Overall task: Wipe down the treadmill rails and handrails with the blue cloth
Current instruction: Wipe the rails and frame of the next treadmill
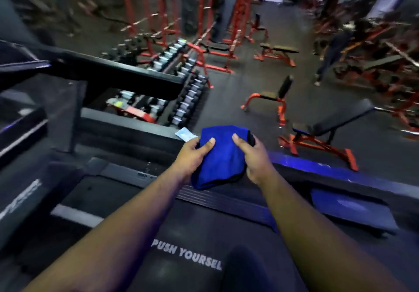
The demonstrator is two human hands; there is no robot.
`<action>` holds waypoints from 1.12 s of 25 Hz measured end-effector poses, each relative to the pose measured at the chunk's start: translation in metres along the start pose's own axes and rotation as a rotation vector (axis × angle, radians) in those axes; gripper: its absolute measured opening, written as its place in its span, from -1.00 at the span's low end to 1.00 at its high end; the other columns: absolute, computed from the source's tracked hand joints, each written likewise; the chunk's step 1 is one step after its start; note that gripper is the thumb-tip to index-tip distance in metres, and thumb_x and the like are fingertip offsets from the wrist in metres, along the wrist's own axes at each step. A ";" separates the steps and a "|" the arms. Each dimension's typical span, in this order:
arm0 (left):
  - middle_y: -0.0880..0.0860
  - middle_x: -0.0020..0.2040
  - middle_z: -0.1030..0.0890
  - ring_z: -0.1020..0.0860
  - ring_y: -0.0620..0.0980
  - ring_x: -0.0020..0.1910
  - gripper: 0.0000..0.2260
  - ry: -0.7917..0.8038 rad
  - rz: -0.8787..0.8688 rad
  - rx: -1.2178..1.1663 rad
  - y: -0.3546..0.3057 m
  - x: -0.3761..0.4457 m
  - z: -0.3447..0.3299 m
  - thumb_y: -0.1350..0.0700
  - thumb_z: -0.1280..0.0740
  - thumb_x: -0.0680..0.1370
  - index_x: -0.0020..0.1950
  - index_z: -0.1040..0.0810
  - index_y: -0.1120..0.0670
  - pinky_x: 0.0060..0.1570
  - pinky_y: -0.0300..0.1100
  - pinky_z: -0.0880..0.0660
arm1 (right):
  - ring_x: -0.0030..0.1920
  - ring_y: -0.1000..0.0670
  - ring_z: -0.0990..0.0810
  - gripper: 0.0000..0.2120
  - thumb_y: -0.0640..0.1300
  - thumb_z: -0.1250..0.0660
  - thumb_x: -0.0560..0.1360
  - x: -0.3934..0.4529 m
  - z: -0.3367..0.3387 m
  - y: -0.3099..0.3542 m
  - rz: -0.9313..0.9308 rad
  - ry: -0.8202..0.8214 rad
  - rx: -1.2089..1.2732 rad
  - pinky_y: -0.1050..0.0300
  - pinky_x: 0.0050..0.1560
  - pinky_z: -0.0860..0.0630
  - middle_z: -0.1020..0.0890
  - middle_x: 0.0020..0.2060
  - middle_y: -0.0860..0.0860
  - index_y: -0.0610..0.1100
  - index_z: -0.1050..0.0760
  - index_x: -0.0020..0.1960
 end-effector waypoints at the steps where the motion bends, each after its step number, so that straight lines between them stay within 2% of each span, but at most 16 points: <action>1: 0.14 0.04 -0.70 -0.65 0.03 -0.01 -0.80 -0.091 -0.016 0.020 -0.010 0.012 0.011 0.09 -0.37 0.60 0.10 -0.59 0.21 -0.01 -0.08 -0.59 | 0.02 -0.08 -0.69 -0.87 -0.27 -0.34 0.56 0.022 -0.009 0.003 -0.051 0.057 -0.003 0.04 0.01 -0.63 -0.72 0.01 -0.12 -0.18 -0.61 0.07; 4: 0.07 -0.04 -0.66 -0.58 -0.01 -0.05 -0.87 -0.362 -0.029 0.111 -0.045 0.022 0.046 0.09 -0.39 0.59 0.02 -0.57 0.14 -0.06 -0.13 -0.53 | 0.09 -0.12 -0.68 -0.85 -0.20 -0.33 0.57 0.070 -0.043 0.012 -0.216 0.238 -0.034 0.00 0.04 -0.62 -0.71 0.06 -0.13 -0.16 -0.61 0.11; 8: 0.06 0.02 -0.67 -0.61 -0.07 -0.04 -0.81 -0.672 -0.055 0.259 -0.081 -0.031 0.100 -0.02 -0.41 0.56 0.05 -0.56 0.07 0.02 -0.11 -0.55 | 0.20 -0.15 -0.63 -0.78 -0.13 -0.38 0.54 0.076 -0.129 0.023 -0.294 0.549 -0.175 -0.11 0.26 -0.53 -0.69 0.12 -0.15 -0.16 -0.61 0.15; 10: 0.00 0.04 -0.65 -0.61 -0.21 -0.04 -0.76 -0.824 -0.048 0.293 -0.094 -0.083 0.128 -0.03 -0.40 0.55 0.14 -0.52 0.04 0.04 -0.12 -0.54 | 0.17 -0.09 -0.65 -0.83 -0.17 -0.37 0.56 0.050 -0.184 0.022 -0.285 0.726 -0.269 -0.04 0.26 -0.53 -0.70 0.10 -0.10 -0.13 -0.61 0.14; 12: -0.02 0.10 -0.61 -0.59 -0.28 -0.03 -0.64 -0.933 -0.009 0.302 -0.107 -0.134 0.145 0.11 -0.41 0.57 0.32 -0.43 0.11 0.05 -0.22 -0.53 | 0.13 0.06 -0.66 -0.83 -0.18 -0.35 0.58 0.019 -0.228 0.015 -0.243 0.849 -0.360 0.06 0.25 -0.52 -0.71 0.06 0.02 -0.11 -0.59 0.16; 14: 0.04 0.17 -0.58 -0.58 -0.09 0.07 -0.43 -1.094 0.059 0.369 -0.123 -0.193 0.165 0.08 -0.42 0.54 0.49 -0.31 0.19 0.18 -0.08 -0.53 | 0.05 0.25 -0.63 -0.82 -0.17 -0.36 0.57 -0.015 -0.270 0.002 -0.238 0.922 -0.435 0.16 0.23 -0.51 -0.70 0.05 0.09 -0.07 -0.58 0.17; 15: 0.05 0.19 -0.58 -0.57 -0.01 0.13 -0.40 -1.191 0.084 0.438 -0.130 -0.229 0.175 0.05 -0.41 0.54 0.51 -0.29 0.18 0.23 -0.04 -0.50 | 0.02 0.32 -0.62 -0.80 -0.16 -0.36 0.57 -0.038 -0.293 -0.007 -0.250 0.964 -0.458 0.19 0.24 -0.51 -0.69 0.08 0.07 -0.07 -0.57 0.19; 17: 0.07 0.23 -0.60 -0.55 0.07 0.22 -0.44 -1.405 0.146 0.608 -0.133 -0.301 0.199 -0.04 -0.36 0.54 0.48 -0.37 0.15 0.28 0.00 -0.47 | 0.07 0.32 -0.59 -0.73 -0.17 -0.35 0.58 -0.092 -0.339 -0.026 -0.267 1.064 -0.449 0.21 0.30 -0.46 -0.65 0.19 0.00 -0.10 -0.54 0.28; 19: 0.10 0.28 -0.57 -0.52 0.11 0.28 -0.51 -1.585 0.189 0.748 -0.128 -0.360 0.216 -0.10 -0.27 0.56 0.43 -0.43 0.12 0.30 0.04 -0.44 | 0.21 0.25 -0.56 -0.66 -0.16 -0.36 0.57 -0.141 -0.364 -0.044 -0.261 1.128 -0.427 0.18 0.36 -0.43 -0.61 0.25 0.06 -0.04 -0.50 0.34; 21: 0.11 0.39 -0.48 -0.43 0.10 0.38 -0.53 -1.745 0.271 0.812 -0.112 -0.410 0.226 -0.09 -0.20 0.61 0.46 -0.37 0.11 0.36 0.04 -0.36 | 0.28 0.24 -0.51 -0.61 -0.05 -0.38 0.56 -0.207 -0.379 -0.076 -0.243 1.263 -0.455 0.15 0.39 -0.40 -0.56 0.29 0.15 0.07 -0.46 0.38; 22: 0.11 0.45 -0.43 -0.39 0.08 0.43 -0.52 -1.787 0.309 0.709 -0.100 -0.428 0.231 -0.07 -0.18 0.63 0.50 -0.32 0.11 0.39 0.01 -0.31 | 0.33 0.22 -0.47 -0.57 0.04 -0.35 0.56 -0.244 -0.378 -0.090 -0.263 1.376 -0.481 0.09 0.43 -0.36 -0.52 0.34 0.14 0.09 -0.42 0.41; 24: 0.13 0.53 -0.33 -0.34 -0.01 0.47 -0.53 -1.754 0.267 0.280 -0.065 -0.451 0.242 -0.01 -0.14 0.68 0.55 -0.25 0.14 0.46 -0.15 -0.26 | 0.48 0.13 -0.31 -0.46 0.31 -0.19 0.55 -0.301 -0.366 -0.109 -0.339 1.597 -0.449 0.02 0.53 -0.20 -0.39 0.46 0.14 0.16 -0.32 0.47; 25: 0.15 0.53 -0.33 -0.35 -0.02 0.46 -0.51 -1.724 0.203 0.053 -0.054 -0.455 0.246 -0.03 -0.16 0.66 0.55 -0.25 0.15 0.48 -0.17 -0.26 | 0.51 0.12 -0.25 -0.45 0.40 -0.08 0.54 -0.314 -0.359 -0.116 -0.394 1.607 -0.427 0.01 0.56 -0.14 -0.35 0.48 0.16 0.22 -0.31 0.46; 26: 0.18 0.51 -0.36 -0.36 0.03 0.46 -0.45 -1.745 0.144 -0.124 -0.048 -0.458 0.249 -0.07 -0.21 0.61 0.53 -0.28 0.15 0.50 -0.09 -0.26 | 0.50 0.12 -0.27 -0.46 0.40 -0.02 0.55 -0.316 -0.357 -0.125 -0.395 1.556 -0.405 -0.02 0.56 -0.14 -0.38 0.46 0.14 0.22 -0.36 0.43; 27: 0.18 0.49 -0.39 -0.37 0.08 0.47 -0.41 -1.768 0.122 -0.208 -0.043 -0.460 0.253 -0.12 -0.22 0.55 0.52 -0.31 0.15 0.50 0.01 -0.27 | 0.48 0.09 -0.31 -0.47 0.35 0.00 0.59 -0.312 -0.364 -0.132 -0.368 1.476 -0.400 -0.10 0.54 -0.18 -0.42 0.44 0.08 0.16 -0.41 0.42; 28: 0.14 0.48 -0.41 -0.38 0.06 0.46 -0.41 -1.783 0.136 -0.212 -0.045 -0.461 0.252 -0.13 -0.20 0.54 0.52 -0.32 0.12 0.49 0.01 -0.28 | 0.49 0.04 -0.30 -0.47 0.32 0.01 0.61 -0.308 -0.374 -0.140 -0.296 1.433 -0.460 -0.19 0.53 -0.18 -0.40 0.46 0.03 0.13 -0.39 0.45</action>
Point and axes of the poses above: each hand's wrist, its own x-axis towards the middle knuckle, its own z-axis out of the back of the hand, y = z × x, the point moved 4 cm from there along x, towards the middle knuckle
